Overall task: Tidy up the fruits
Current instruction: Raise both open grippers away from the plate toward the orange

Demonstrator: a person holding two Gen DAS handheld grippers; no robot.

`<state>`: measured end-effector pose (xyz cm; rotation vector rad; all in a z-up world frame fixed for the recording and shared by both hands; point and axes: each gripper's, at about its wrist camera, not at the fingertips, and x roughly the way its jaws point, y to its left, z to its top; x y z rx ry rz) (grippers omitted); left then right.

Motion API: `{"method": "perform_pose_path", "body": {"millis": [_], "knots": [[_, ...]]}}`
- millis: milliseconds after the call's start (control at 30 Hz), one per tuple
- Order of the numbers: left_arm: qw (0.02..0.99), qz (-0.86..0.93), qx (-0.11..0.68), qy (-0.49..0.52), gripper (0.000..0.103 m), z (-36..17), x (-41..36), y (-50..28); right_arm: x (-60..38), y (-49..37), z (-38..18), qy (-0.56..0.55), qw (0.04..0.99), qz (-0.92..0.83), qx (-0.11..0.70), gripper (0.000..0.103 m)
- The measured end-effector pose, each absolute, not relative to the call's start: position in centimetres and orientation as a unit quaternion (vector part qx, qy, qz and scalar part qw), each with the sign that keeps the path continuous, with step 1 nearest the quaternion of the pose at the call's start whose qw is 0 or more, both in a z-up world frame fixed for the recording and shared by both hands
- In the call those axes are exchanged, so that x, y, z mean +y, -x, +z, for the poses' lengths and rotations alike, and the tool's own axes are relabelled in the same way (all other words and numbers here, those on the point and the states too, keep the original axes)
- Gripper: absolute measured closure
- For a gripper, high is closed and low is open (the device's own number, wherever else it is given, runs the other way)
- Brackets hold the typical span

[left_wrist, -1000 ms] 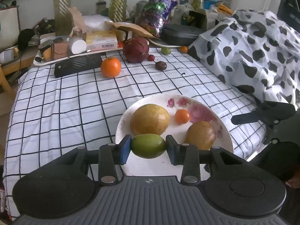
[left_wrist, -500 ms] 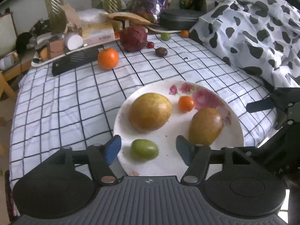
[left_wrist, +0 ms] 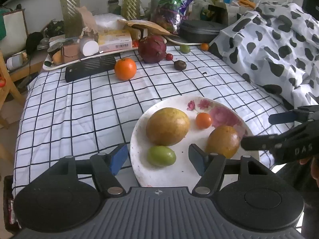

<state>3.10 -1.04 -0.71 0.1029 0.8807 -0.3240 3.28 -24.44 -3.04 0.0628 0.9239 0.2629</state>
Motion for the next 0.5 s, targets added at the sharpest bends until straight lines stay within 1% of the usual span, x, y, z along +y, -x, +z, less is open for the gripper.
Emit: {"method": "perform_pose_path", "body": {"millis": [267, 500], "knots": [[0.897, -0.142, 0.418, -0.027, 0.037, -0.4, -0.4, -3.4, -26.2, -3.7, -2.4, -0.079, 0.899, 0.088, 0.422, 0.0], [0.901, -0.133, 0.412, -0.015, 0.037, -0.2, -0.1, -3.5, -26.6, -3.7, -2.0, -0.084, 0.906, 0.073, 0.408, 0.0]]}}
